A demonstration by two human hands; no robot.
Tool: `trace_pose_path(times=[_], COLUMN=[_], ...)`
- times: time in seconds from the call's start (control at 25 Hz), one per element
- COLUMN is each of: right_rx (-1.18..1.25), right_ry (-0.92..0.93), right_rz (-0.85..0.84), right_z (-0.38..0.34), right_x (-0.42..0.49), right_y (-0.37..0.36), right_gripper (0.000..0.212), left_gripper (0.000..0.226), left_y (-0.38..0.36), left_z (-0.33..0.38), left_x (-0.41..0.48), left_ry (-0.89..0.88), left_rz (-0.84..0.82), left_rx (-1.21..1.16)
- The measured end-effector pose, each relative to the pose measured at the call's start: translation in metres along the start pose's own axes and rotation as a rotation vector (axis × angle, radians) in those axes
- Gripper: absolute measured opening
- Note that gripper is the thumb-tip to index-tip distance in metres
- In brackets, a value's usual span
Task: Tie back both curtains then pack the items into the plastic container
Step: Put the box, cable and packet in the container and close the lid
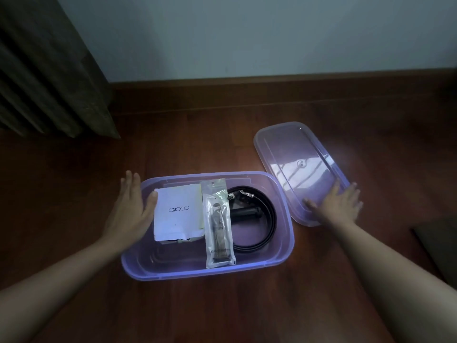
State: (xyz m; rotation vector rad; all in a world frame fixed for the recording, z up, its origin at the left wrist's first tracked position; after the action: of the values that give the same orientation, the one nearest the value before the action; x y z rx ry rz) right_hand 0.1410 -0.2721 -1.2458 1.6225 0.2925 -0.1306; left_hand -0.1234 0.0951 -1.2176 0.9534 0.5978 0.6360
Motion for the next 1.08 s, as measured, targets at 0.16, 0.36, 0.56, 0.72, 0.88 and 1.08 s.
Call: trace_pose_path(times=[0.16,0.36,0.56,0.72,0.88,1.08], right_rx=[0.309,0.579,0.89,1.195,1.767,1.974], right_ry=[-0.391,-0.573,-0.588,-0.711,-0.502,-0.238], right_rz=[-0.183,-0.115,-0.011,0.151,0.268,0.313], right_z=[0.011,0.013,0.02,0.012,-0.02,-0.039], right_x=[0.001,0.012,0.016,0.006,0.011,0.017], right_y=[-0.006,-0.01,-0.017,-0.006,0.009,0.029], right_gripper=[0.129,0.115,0.088,0.067,0.042,0.028], left_gripper=[0.065,0.065,0.064,0.065,0.064,0.062], left_y=[-0.001,0.001,0.002,0.001,0.001,0.004], left_z=[0.001,0.002,0.003,0.002,0.002,0.002], left_x=[0.001,0.0,-0.002,-0.002,-0.002,0.001], left_ry=[0.012,0.015,0.024,0.026,0.032,0.037], left_rz=[-0.001,-0.006,0.001,-0.005,-0.015,-0.036], left_rx=[-0.071,-0.078,-0.084,-0.073,-0.072,-0.115])
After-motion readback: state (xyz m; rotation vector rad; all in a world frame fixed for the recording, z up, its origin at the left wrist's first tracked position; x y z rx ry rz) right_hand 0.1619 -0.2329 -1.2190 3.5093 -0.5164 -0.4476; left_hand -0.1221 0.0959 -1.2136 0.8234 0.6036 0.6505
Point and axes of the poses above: each hand's wrist, its own x-axis towards the middle knuckle, its own y-axis out of the back of the hand, z = x × y, the point moved 6 cm from there along x, towards the middle knuckle, and after that the axes turned 6 degrees about y, right-handed, at the moved point
